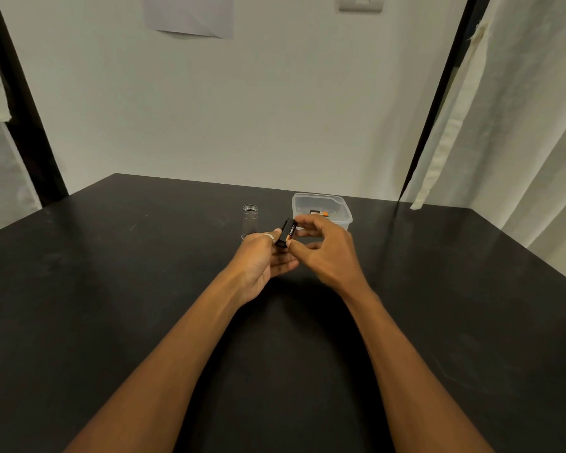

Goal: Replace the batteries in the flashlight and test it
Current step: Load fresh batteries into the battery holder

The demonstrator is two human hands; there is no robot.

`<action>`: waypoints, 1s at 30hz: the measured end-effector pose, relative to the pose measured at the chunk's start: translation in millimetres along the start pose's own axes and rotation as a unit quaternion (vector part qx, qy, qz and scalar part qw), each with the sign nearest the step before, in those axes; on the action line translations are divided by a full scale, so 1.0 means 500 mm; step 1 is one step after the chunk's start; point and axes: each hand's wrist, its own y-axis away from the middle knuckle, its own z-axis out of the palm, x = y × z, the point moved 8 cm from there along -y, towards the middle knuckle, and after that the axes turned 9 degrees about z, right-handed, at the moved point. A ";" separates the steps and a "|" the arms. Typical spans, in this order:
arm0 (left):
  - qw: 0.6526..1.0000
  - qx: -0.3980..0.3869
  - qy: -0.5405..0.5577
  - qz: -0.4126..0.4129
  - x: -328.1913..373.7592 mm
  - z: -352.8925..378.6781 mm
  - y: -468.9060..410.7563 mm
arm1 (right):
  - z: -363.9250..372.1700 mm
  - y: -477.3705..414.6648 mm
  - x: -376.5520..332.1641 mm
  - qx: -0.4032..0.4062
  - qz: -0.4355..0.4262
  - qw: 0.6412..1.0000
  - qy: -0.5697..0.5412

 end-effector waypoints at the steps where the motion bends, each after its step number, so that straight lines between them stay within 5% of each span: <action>1: 1.000 0.000 0.001 0.000 0.000 0.000 0.000 | 0.000 0.001 -0.002 0.002 -0.006 1.000 0.008; 16: 0.999 -0.036 -0.041 0.000 -0.002 0.006 -0.003 | 0.010 0.022 -0.034 0.055 -0.107 0.967 0.224; 30: 1.000 -0.009 -0.029 0.002 0.001 -0.001 0.001 | 0.020 0.023 -0.032 -0.025 -0.109 0.980 0.166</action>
